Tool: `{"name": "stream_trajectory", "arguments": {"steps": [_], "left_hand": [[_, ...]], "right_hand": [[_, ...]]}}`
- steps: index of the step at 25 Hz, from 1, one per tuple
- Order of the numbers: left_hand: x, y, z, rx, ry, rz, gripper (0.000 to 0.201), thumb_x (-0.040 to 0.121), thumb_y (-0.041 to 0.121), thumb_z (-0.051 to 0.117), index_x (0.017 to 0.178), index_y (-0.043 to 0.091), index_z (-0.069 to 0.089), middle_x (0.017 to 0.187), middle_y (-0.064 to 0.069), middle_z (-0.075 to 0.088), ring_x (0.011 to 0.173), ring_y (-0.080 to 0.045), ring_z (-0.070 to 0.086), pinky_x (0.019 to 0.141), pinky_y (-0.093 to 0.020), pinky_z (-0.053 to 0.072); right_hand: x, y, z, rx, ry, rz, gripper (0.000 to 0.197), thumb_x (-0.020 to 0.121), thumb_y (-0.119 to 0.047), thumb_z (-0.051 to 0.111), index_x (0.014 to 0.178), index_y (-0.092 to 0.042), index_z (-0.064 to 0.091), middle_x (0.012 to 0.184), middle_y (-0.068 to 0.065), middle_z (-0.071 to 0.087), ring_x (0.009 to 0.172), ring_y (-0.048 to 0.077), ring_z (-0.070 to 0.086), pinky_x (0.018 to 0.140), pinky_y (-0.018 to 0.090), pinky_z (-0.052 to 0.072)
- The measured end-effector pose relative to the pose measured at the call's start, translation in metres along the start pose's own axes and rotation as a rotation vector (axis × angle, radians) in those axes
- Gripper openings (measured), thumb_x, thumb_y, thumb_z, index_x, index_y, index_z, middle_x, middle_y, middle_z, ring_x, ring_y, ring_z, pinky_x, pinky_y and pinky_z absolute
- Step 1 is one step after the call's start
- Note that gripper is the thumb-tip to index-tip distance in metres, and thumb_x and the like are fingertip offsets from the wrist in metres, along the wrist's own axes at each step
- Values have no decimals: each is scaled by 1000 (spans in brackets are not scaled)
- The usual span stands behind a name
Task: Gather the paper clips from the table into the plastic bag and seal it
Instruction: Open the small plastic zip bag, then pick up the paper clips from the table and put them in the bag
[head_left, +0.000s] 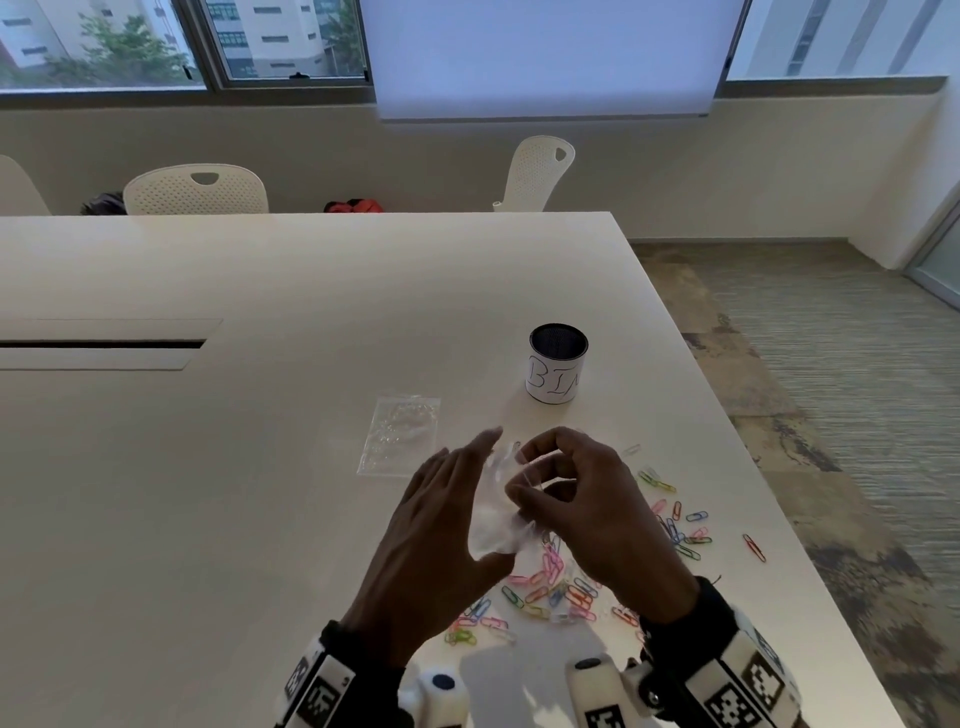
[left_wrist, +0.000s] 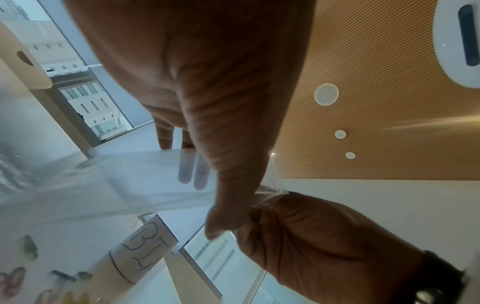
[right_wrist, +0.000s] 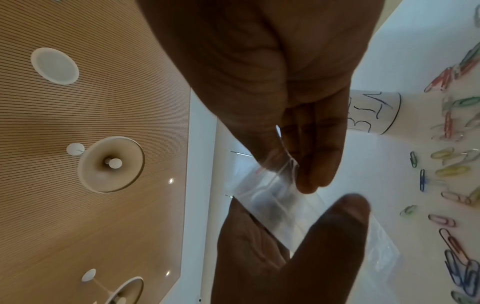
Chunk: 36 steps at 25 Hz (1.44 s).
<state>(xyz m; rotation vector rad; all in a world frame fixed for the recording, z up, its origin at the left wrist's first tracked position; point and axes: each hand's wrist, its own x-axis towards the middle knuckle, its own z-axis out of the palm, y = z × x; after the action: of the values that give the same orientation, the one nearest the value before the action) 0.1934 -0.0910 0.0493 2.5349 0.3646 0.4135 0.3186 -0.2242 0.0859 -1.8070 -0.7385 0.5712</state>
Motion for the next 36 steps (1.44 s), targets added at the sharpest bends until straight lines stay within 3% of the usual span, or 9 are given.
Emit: {"name": "stream_trajectory", "arguments": {"steps": [2, 5, 10, 15, 17, 24, 30, 33, 36], "left_hand": [[-2, -3, 0, -11, 11, -42, 101, 78, 38, 84, 156, 39, 21, 156, 16, 42, 130, 9, 31, 104, -2, 24], [-3, -11, 3, -15, 39, -75, 92, 77, 34, 85, 149, 38, 28, 150, 16, 47, 124, 3, 42, 98, -6, 28], [-6, -18, 5, -54, 59, -102, 87, 77, 30, 84, 148, 33, 33, 134, 17, 52, 119, 1, 47, 102, -18, 44], [-16, -37, -7, -56, 128, -210, 86, 75, 28, 87, 145, 33, 37, 127, 15, 55, 115, -5, 53, 98, -27, 47], [-20, -45, -12, -56, 163, -227, 83, 75, 26, 86, 143, 33, 38, 120, 16, 55, 109, -8, 55, 94, -28, 47], [-33, -58, -17, -44, 188, -262, 79, 76, 22, 86, 141, 28, 41, 118, 13, 55, 108, -11, 56, 94, -28, 48], [-41, -65, -15, -41, 201, -296, 77, 77, 20, 84, 140, 30, 40, 117, 16, 52, 107, -9, 55, 91, -22, 43], [-41, -64, -16, -48, 199, -295, 77, 78, 19, 83, 141, 31, 40, 117, 16, 52, 107, -7, 54, 88, -16, 40], [-39, -63, -14, -50, 182, -284, 76, 78, 21, 82, 141, 31, 40, 118, 16, 51, 108, -7, 54, 89, -16, 40]], "right_hand": [[0, 3, -1, -104, 43, -35, 24, 89, -21, 78, 106, -28, 62, 98, -6, 73, 78, 9, 76, 67, 22, 63], [-5, 4, -2, -239, 154, -177, 17, 91, -31, 74, 103, -33, 62, 100, -15, 67, 85, 1, 68, 69, 12, 57], [-10, 0, -3, -387, -175, -262, 11, 95, -28, 69, 103, -35, 73, 101, -23, 58, 91, -2, 58, 79, 11, 50], [49, 33, -21, -358, 79, -187, 9, 96, -16, 69, 99, -19, 77, 94, -10, 75, 84, 2, 70, 80, 19, 60], [79, 54, -16, -485, -4, -163, 12, 96, -12, 68, 103, -15, 77, 97, -2, 77, 84, 8, 70, 84, 31, 62], [142, 93, 12, -870, -258, -104, 36, 101, 0, 49, 131, -9, 65, 135, 11, 57, 123, 29, 57, 101, 35, 49], [133, 82, 20, -850, -511, -186, 28, 104, -4, 50, 119, -15, 70, 125, 4, 66, 105, 16, 62, 87, 23, 52], [143, 72, 31, -812, -447, -278, 41, 101, 5, 46, 127, -18, 68, 136, 5, 63, 118, 18, 62, 101, 32, 53], [146, 69, 41, -836, -622, -303, 51, 100, 7, 44, 137, -22, 63, 149, -2, 52, 135, 17, 50, 110, 31, 47]]}}
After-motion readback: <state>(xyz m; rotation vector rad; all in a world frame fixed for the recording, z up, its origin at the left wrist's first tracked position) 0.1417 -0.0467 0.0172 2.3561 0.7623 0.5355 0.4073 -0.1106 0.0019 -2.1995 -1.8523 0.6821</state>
